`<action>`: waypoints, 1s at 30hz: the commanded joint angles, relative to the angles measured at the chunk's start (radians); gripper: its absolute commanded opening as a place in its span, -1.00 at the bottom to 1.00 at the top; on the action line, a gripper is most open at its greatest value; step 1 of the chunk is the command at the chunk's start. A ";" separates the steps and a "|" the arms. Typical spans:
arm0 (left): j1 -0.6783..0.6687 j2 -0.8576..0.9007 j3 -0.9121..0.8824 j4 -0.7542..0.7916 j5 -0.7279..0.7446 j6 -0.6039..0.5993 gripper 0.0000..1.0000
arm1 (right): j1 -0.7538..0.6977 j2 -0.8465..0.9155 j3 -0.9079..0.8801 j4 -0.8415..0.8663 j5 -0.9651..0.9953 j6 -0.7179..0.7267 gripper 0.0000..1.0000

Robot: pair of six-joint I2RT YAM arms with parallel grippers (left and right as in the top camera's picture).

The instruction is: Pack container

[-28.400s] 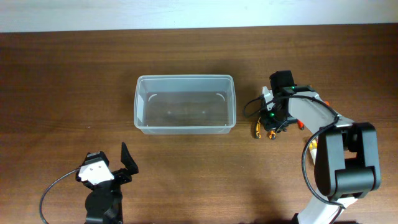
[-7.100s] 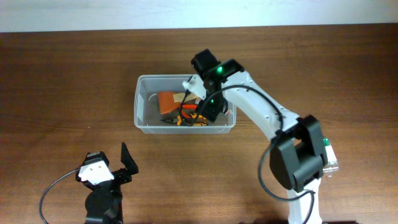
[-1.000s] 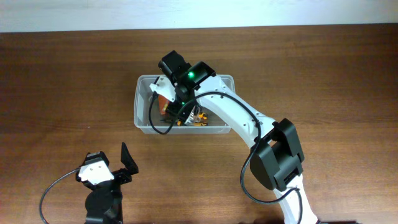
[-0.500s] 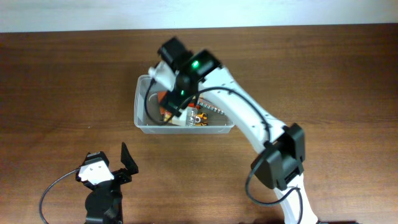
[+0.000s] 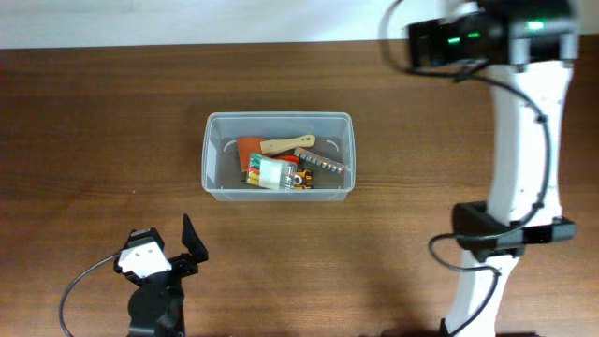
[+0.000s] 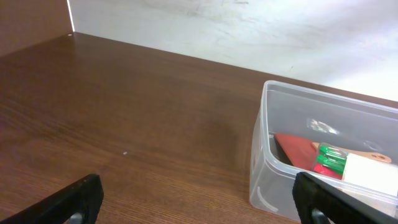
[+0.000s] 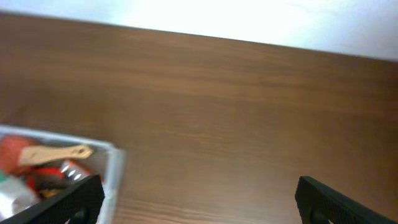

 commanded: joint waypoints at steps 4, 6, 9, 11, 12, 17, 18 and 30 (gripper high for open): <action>-0.003 -0.007 -0.003 -0.002 -0.003 0.009 0.99 | -0.080 -0.016 0.013 -0.035 -0.022 0.023 0.97; -0.003 -0.007 -0.003 -0.002 -0.003 0.009 0.98 | -0.090 -0.016 0.013 -0.040 -0.022 0.023 0.98; -0.003 -0.007 -0.003 -0.002 -0.003 0.009 0.98 | -0.095 -0.016 0.013 -0.040 -0.021 0.023 0.97; -0.003 -0.007 -0.003 -0.002 -0.003 0.009 0.98 | -0.094 -0.016 0.013 -0.040 -0.022 0.023 0.97; -0.003 -0.007 -0.003 -0.002 -0.003 0.009 0.99 | -0.094 -0.016 0.013 -0.040 -0.022 0.023 0.97; -0.003 -0.007 -0.003 -0.002 -0.003 0.009 0.98 | -0.094 -0.016 0.013 -0.040 -0.022 0.023 0.97; -0.003 -0.007 -0.003 -0.002 -0.003 0.009 0.98 | -0.094 -0.016 0.013 -0.040 -0.022 0.023 0.97; -0.003 -0.007 -0.003 -0.002 -0.003 0.009 0.98 | -0.094 -0.015 0.013 -0.040 -0.022 0.023 0.97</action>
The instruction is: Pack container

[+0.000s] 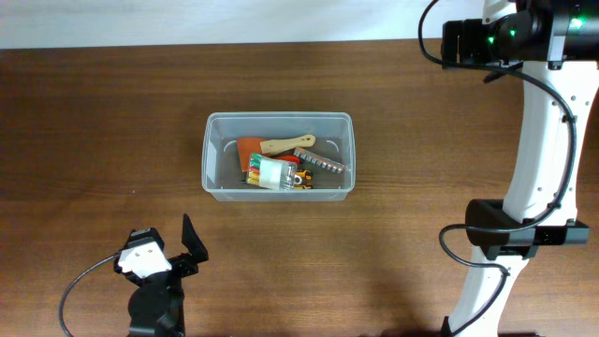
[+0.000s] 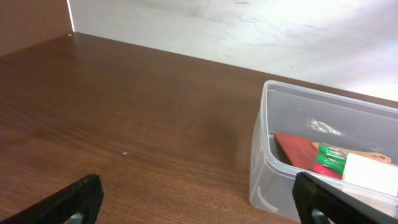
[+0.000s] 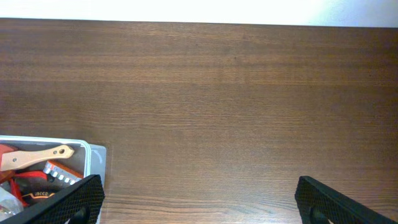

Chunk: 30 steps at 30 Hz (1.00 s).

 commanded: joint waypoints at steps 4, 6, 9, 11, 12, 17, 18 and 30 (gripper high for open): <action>-0.003 -0.007 -0.003 -0.002 -0.003 0.009 0.99 | -0.006 -0.014 0.011 0.000 -0.010 0.009 0.97; -0.003 -0.007 -0.003 -0.002 -0.003 0.009 0.99 | -0.004 -0.022 0.012 0.000 -0.010 0.009 0.97; -0.003 -0.007 -0.003 -0.002 -0.003 0.009 0.98 | -0.003 -0.055 0.012 0.000 -0.010 0.009 0.97; -0.003 -0.007 -0.003 -0.002 -0.003 0.009 0.99 | -0.003 -0.094 0.012 0.000 -0.010 0.009 0.97; -0.003 -0.007 -0.003 -0.002 -0.003 0.009 0.99 | -0.003 -0.119 0.012 0.000 -0.010 0.009 0.97; -0.003 -0.007 -0.003 -0.002 -0.003 0.009 0.99 | -0.003 -0.295 0.012 0.000 -0.010 0.009 0.97; -0.003 -0.007 -0.003 -0.002 -0.003 0.009 0.98 | -0.003 -0.327 0.011 0.000 -0.010 0.009 0.97; -0.003 -0.007 -0.003 -0.002 -0.003 0.009 0.98 | -0.003 -0.740 0.011 -0.001 -0.010 0.009 0.97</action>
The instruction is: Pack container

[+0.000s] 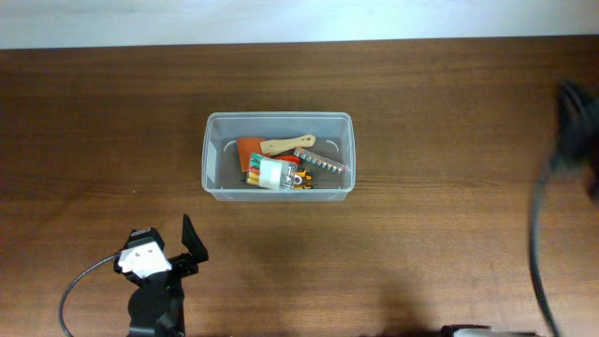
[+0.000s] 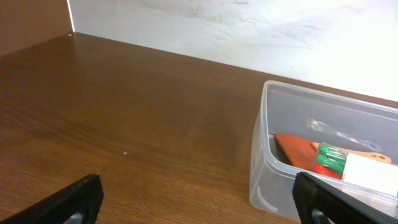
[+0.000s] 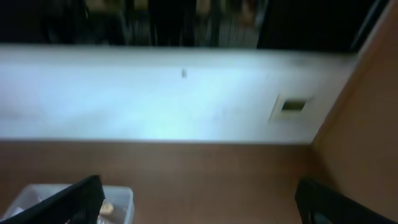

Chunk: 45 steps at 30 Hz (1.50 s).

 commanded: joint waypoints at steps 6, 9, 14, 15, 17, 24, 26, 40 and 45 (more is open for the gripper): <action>-0.003 -0.007 -0.003 -0.002 -0.003 0.009 0.99 | -0.003 -0.208 -0.042 -0.001 -0.010 0.009 0.97; -0.003 -0.007 -0.003 -0.002 -0.003 0.009 0.98 | -0.003 -0.310 -0.132 0.028 -0.009 0.005 0.97; -0.003 -0.007 -0.003 -0.002 -0.003 0.009 0.99 | -0.003 -0.509 -0.406 0.112 -0.009 0.005 0.97; -0.003 -0.007 -0.003 -0.002 -0.003 0.009 0.98 | -0.003 -0.548 -0.470 0.137 -0.009 0.005 0.97; -0.003 -0.007 -0.003 -0.002 -0.004 0.009 0.98 | -0.003 -0.625 -0.607 0.198 -0.009 0.005 0.97; -0.003 -0.007 -0.003 -0.002 -0.003 0.009 0.99 | -0.004 -0.855 -1.067 0.395 -0.011 0.018 0.97; -0.003 -0.007 -0.003 -0.002 -0.003 0.009 0.99 | -0.004 -0.913 -1.204 0.482 -0.011 0.047 0.98; -0.003 -0.007 -0.003 -0.002 -0.003 0.009 0.98 | -0.004 -1.219 -2.105 1.108 -0.052 0.143 0.97; -0.003 -0.007 -0.003 -0.002 -0.003 0.009 0.99 | -0.004 -1.318 -2.321 1.263 -0.059 0.143 0.97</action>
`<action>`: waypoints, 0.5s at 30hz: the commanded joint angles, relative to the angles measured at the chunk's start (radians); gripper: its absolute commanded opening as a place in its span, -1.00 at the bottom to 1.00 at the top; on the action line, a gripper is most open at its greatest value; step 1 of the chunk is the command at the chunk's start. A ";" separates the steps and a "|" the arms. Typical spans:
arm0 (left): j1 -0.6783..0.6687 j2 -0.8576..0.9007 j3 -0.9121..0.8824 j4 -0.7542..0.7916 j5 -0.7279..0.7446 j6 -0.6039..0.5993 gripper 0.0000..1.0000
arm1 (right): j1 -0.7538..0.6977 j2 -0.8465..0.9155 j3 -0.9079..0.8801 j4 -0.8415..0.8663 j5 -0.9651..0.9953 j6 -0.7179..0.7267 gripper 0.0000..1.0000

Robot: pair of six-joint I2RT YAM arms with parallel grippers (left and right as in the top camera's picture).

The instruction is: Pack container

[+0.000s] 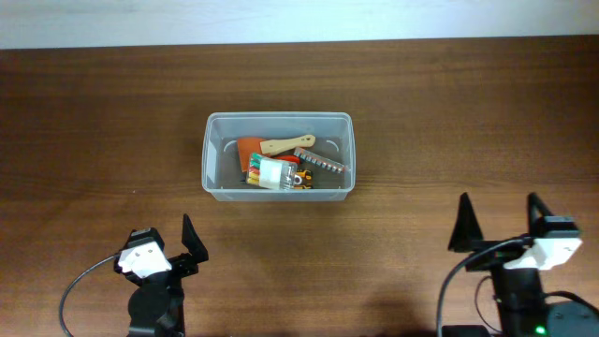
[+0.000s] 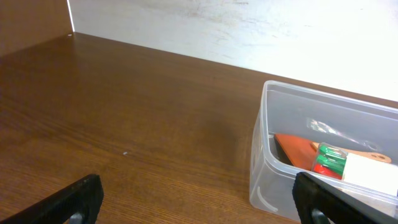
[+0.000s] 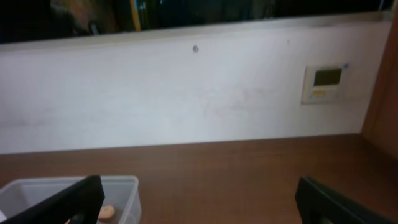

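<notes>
A clear plastic container [image 1: 208, 154] stands at the middle of the brown table. Inside lie a wooden-handled tool [image 1: 285, 144], an orange piece [image 1: 249, 147], a green and white pack [image 1: 271, 172] and a toothed metal strip [image 1: 321, 163]. My left gripper [image 1: 161, 240] rests at the front left, open and empty; its wrist view shows the container [image 2: 264, 180] ahead to the right. My right gripper [image 1: 499, 221] rests at the front right, open and empty, and the container's corner [image 3: 124, 186] shows at the lower left of its view.
The wooden table [image 1: 430, 112] ends at a white wall [image 3: 186, 99] at the back, with a small wall panel [image 3: 326, 84] on it. A grey cable [image 1: 80, 285] loops beside the left arm.
The right arm, a blur at the right edge of the overhead view before, now sits low at the front right with its open gripper facing the wall. The left arm and the container are unchanged.
The right arm first reached high over the back right of the table, its camera looking down past the container's right end. A second later it stood further right, then blurred at the table's edge, and now rests at the front right. The left arm stayed still throughout.
</notes>
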 commanded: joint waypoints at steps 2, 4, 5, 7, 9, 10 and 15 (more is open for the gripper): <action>-0.003 -0.007 -0.003 -0.002 -0.004 0.009 0.98 | -0.004 -0.098 -0.158 0.091 -0.018 0.016 0.98; -0.003 -0.007 -0.003 -0.002 -0.004 0.009 0.99 | -0.004 -0.130 -0.211 0.121 -0.018 0.016 0.97; -0.003 -0.007 -0.003 -0.002 -0.004 0.009 0.98 | -0.004 -0.144 -0.235 0.133 -0.018 0.016 0.97; -0.003 -0.007 -0.003 -0.002 -0.004 0.009 0.98 | -0.004 -0.164 -0.274 0.150 -0.014 0.016 0.97; -0.003 -0.007 -0.003 -0.002 -0.004 0.009 0.99 | -0.004 -0.176 -0.306 0.169 -0.014 0.016 0.97; -0.003 -0.007 -0.003 -0.002 -0.004 0.009 0.98 | -0.004 -0.179 -0.319 0.179 -0.014 0.016 0.97; -0.003 -0.007 -0.003 -0.002 -0.004 0.009 0.99 | -0.004 -0.179 -0.389 0.271 -0.011 0.016 0.97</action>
